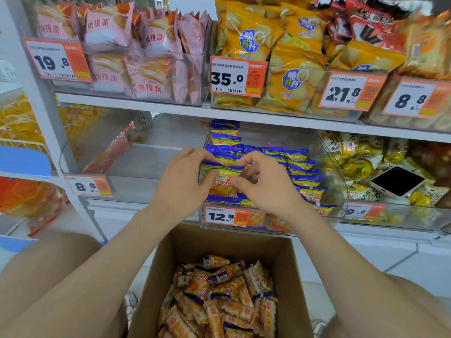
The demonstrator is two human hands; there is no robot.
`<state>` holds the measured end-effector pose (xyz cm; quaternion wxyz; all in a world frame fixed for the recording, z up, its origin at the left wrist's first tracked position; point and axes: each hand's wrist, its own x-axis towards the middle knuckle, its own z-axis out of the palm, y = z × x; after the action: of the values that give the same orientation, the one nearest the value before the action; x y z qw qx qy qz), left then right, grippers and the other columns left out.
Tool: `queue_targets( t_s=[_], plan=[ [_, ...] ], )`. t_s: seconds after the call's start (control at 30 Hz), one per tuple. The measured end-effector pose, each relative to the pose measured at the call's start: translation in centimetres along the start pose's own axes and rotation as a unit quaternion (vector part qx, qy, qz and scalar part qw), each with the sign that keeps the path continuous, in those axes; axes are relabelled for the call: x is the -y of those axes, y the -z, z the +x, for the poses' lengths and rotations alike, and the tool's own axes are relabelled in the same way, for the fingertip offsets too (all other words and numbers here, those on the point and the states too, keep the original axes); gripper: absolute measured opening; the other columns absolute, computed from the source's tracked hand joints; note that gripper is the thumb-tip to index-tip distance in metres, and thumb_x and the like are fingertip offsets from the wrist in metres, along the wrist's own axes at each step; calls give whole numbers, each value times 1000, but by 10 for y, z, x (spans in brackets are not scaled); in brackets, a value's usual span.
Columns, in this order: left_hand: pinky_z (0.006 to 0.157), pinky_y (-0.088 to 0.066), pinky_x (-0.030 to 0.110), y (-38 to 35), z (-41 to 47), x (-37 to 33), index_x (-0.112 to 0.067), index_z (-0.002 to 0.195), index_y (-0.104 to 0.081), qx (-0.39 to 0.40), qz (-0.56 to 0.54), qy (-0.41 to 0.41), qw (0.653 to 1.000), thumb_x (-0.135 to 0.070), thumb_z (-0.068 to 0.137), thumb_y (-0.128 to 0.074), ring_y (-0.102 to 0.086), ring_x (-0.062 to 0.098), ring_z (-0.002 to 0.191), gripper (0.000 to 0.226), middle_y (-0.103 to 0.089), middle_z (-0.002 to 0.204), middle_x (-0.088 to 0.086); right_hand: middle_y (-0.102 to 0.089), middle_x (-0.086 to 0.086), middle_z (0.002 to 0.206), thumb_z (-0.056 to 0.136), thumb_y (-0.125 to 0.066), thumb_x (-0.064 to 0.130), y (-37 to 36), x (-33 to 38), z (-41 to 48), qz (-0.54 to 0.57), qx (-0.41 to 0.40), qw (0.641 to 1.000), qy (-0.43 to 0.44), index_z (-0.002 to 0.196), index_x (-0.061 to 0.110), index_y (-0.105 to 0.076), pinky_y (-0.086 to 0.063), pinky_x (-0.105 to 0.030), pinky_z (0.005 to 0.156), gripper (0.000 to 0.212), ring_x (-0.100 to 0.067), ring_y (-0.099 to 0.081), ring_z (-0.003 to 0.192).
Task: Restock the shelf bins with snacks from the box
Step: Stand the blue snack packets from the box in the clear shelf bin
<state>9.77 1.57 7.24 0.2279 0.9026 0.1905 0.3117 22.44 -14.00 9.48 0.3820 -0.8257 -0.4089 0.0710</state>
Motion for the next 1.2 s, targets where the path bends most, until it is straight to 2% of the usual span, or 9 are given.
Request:
queue_targets(
  t_s=[0.1,0.2,0.3,0.43,0.7,0.8,0.93,1.1,1.2],
  plan=[
    [95,-53,44,-4,6,4,-20,136,-59,17,18,-30,999,-30,104,-59,-55,20,120,34,-56,138,1,-70,15,89,94,-77,36,-3,-3,8,27,-36,999,-14,117,32,-59,-42,-14,65,29,3,-64,80],
    [107,-44,56,-7,9,7,-28,153,-46,52,47,-47,996,-36,107,-42,-47,27,138,47,-42,159,-2,-74,9,90,93,-79,34,-5,-6,16,66,-51,996,-23,114,33,-57,-60,-32,76,30,-9,-73,80],
    [111,-39,56,-5,12,7,-34,158,-37,62,43,-53,996,-40,109,-38,-41,24,143,49,-37,164,-7,-77,4,91,93,-79,32,-2,-8,19,92,-60,993,-29,115,32,-57,-64,-48,79,30,-17,-76,78],
    [109,-38,50,4,8,6,-35,156,-37,71,27,-83,994,-44,107,-40,-42,19,143,50,-38,163,-10,-76,4,93,95,-77,31,0,-9,15,91,-62,994,-18,116,31,-57,-64,-48,77,30,-17,-77,74],
    [113,-30,52,3,1,7,-28,151,-45,142,113,-84,980,-37,107,-53,-31,23,150,46,-26,169,-5,-75,7,94,99,-71,30,-20,-11,4,-40,4,999,-24,131,26,-58,-59,-51,91,35,-20,-70,94],
    [109,-35,52,5,0,6,-31,147,-46,124,106,-88,983,-35,104,-58,-37,24,141,45,-35,158,-4,-73,9,87,96,-73,29,-14,-5,1,-47,7,999,-24,126,29,-57,-58,-43,87,34,-15,-68,86],
    [104,-38,49,8,-4,5,-30,145,-47,105,84,-83,987,-37,98,-63,-42,22,133,50,-39,149,-3,-67,6,91,90,-73,25,-3,7,-2,14,-51,998,-27,119,29,-49,-46,-21,58,37,-10,-66,76],
    [105,-40,43,7,-4,1,-29,137,-47,71,56,-40,995,-50,89,-73,-45,17,128,58,-42,140,-5,-68,5,88,100,-67,32,-12,6,21,105,-101,987,-63,121,25,-58,-43,-16,52,24,-8,-59,62],
    [105,-43,45,3,-5,3,-30,132,-52,69,55,-15,996,-52,88,-76,-45,18,127,55,-44,137,-4,-71,6,99,93,-77,35,-19,0,40,137,-92,981,-106,111,25,-70,-54,-25,66,22,-5,-65,76]
  ],
)
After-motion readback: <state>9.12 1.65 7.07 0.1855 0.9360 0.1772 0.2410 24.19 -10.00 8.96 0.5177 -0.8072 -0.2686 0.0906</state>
